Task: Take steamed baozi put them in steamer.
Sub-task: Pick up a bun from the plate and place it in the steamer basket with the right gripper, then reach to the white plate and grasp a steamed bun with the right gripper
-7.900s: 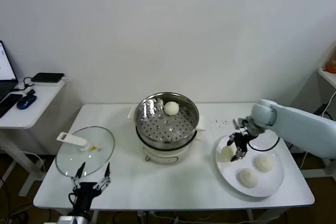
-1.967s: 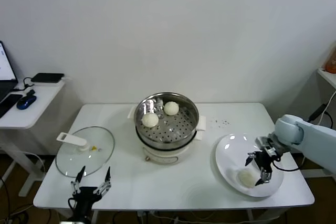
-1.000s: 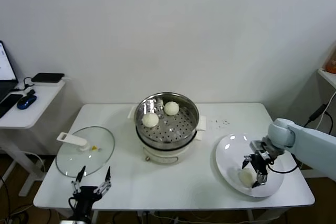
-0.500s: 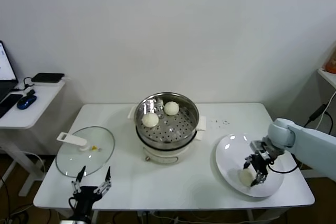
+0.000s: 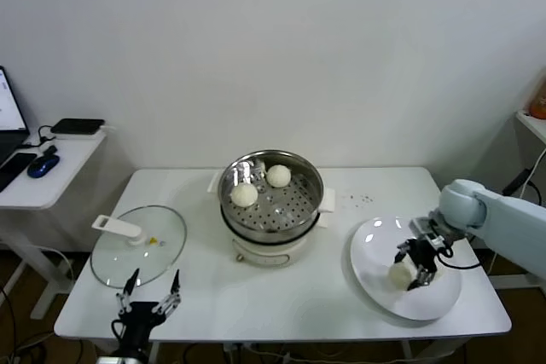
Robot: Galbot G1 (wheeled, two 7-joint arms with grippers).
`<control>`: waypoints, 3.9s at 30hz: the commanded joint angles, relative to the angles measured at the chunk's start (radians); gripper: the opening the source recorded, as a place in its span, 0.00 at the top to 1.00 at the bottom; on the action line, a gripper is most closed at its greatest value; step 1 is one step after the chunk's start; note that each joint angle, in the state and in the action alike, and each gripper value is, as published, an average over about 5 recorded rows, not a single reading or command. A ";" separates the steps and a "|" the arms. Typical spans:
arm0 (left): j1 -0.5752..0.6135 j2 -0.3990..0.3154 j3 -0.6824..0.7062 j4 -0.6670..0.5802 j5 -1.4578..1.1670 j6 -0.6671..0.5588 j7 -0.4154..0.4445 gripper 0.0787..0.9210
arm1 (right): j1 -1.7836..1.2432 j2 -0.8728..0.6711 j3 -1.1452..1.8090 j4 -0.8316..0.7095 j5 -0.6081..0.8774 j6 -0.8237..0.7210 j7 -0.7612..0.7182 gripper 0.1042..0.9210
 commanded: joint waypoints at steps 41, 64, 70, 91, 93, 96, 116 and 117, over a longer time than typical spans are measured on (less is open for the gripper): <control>-0.044 0.022 -0.001 -0.031 0.039 0.055 0.007 0.12 | 0.298 0.808 0.031 -0.130 -0.464 0.413 -0.104 0.29; -0.062 0.038 0.002 -0.012 0.043 0.064 0.010 0.12 | 0.227 0.818 -0.015 -0.129 -0.479 0.420 -0.103 0.29; -0.065 0.029 0.010 -0.005 0.045 0.065 0.009 0.12 | 0.226 0.818 -0.020 -0.118 -0.461 0.408 -0.102 0.29; -0.080 0.024 0.001 -0.004 0.033 0.071 0.008 0.12 | 0.206 0.827 -0.017 -0.121 -0.460 0.403 -0.099 0.29; -0.079 0.024 0.002 -0.004 0.034 0.071 0.008 0.12 | 0.206 0.826 -0.017 -0.121 -0.460 0.402 -0.099 0.29; -0.079 0.024 0.001 -0.004 0.034 0.070 0.008 0.12 | 0.206 0.823 -0.018 -0.120 -0.456 0.402 -0.096 0.29; -0.078 0.021 0.006 -0.001 0.037 0.068 0.007 0.12 | 0.279 0.789 -0.007 -0.125 -0.352 0.397 -0.109 0.12; -0.078 0.021 0.006 -0.001 0.037 0.068 0.007 0.12 | 0.292 0.783 -0.010 -0.123 -0.335 0.394 -0.110 0.12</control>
